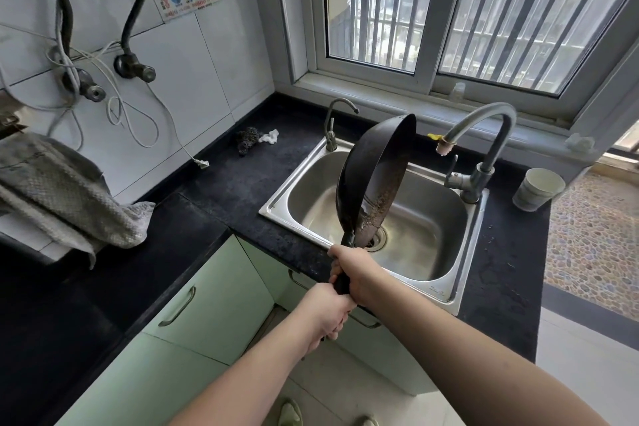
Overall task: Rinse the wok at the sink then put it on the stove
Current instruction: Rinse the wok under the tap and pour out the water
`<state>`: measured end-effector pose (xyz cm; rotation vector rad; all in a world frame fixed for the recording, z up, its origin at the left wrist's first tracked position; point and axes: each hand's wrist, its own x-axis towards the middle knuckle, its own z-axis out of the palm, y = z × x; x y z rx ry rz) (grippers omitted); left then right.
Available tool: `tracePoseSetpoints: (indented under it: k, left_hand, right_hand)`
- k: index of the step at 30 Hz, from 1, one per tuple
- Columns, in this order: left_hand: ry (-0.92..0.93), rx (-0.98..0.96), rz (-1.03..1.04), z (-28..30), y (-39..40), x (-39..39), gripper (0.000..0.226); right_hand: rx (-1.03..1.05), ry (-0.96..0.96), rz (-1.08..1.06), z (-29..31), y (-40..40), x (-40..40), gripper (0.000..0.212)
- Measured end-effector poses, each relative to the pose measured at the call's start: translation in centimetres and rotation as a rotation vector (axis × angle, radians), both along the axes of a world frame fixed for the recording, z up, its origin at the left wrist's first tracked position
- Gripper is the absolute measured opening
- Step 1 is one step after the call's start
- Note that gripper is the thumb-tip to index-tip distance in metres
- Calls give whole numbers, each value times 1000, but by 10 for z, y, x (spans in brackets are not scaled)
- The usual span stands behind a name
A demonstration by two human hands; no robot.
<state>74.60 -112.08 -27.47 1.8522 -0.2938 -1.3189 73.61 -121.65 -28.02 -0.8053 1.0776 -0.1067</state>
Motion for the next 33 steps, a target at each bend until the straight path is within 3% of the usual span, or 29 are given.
tracePoseSetpoints:
  k: [13,23,30,33]
  left_hand:
    - [3,-32,-33,0,-6,4,31]
    - [-81,-89,-39,4,-6,13,29]
    - [-500,-92,-111,3,-9,16,28]
    - [-550,-125,-98,4,-11,16,24]
  right_hand:
    - [-23,-3,46,3,-9,1,24]
    - [-45,-108,-49,16,-9,7,25]
    - [-17,-265,-37,25,-15,7,17]
    - [-50,-277,-11,29,-18,7,19]
